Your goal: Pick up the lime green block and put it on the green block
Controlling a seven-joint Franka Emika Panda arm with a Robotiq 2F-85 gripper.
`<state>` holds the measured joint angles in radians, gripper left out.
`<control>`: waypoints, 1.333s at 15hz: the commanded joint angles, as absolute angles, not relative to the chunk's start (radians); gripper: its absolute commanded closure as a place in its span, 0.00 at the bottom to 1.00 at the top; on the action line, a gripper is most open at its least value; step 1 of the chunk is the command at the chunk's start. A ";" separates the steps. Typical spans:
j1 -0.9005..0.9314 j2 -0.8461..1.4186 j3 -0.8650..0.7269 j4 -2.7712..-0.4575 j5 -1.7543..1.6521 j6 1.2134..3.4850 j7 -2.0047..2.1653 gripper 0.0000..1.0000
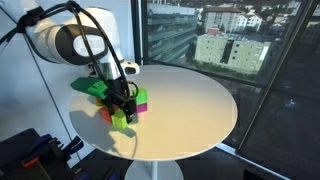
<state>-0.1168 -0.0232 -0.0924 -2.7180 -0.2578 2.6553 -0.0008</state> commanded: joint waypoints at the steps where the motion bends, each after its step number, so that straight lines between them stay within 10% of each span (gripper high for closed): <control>1: -0.112 -0.001 -0.091 -2.705 -0.296 2.672 0.048 0.00; 20: -0.083 -0.005 -0.083 -2.718 -0.304 2.676 0.101 0.00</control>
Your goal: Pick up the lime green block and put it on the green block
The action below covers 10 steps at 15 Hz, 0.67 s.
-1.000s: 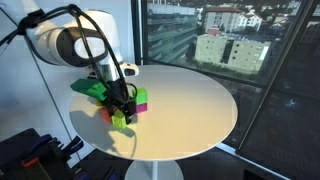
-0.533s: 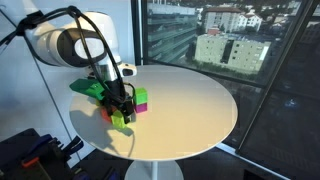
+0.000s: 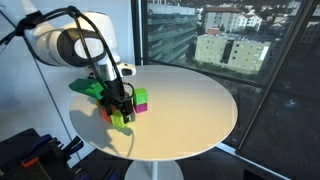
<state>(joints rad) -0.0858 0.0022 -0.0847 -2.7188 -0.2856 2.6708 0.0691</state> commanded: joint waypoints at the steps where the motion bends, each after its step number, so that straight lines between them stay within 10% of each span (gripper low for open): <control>1: -0.083 -0.008 -0.083 -2.718 -0.302 2.675 0.099 0.00; 10: -0.085 -0.035 -0.082 -2.715 -0.290 2.658 0.091 0.00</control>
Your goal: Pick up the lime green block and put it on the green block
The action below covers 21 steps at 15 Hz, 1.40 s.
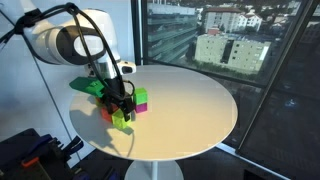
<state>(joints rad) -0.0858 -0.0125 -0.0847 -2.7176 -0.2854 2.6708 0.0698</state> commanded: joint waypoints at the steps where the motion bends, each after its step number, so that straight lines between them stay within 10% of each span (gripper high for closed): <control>1: -0.085 -0.032 -0.081 -2.714 -0.292 2.658 0.094 0.00; 21: -0.077 0.016 -0.076 -2.698 -0.312 2.668 0.136 0.00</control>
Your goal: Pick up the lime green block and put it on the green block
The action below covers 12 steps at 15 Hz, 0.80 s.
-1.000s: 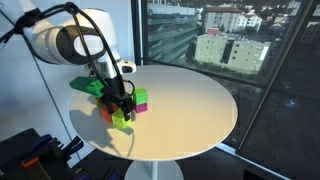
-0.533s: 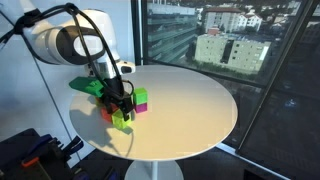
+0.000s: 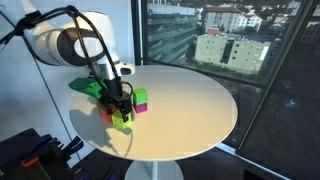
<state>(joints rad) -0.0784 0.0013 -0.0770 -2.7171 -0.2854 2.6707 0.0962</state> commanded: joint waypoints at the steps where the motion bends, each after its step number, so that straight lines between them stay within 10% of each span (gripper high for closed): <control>1: -0.076 0.020 -0.076 -2.695 -0.312 2.667 0.139 0.00; 12: -0.050 0.077 -0.078 -2.654 -0.313 2.677 0.189 0.00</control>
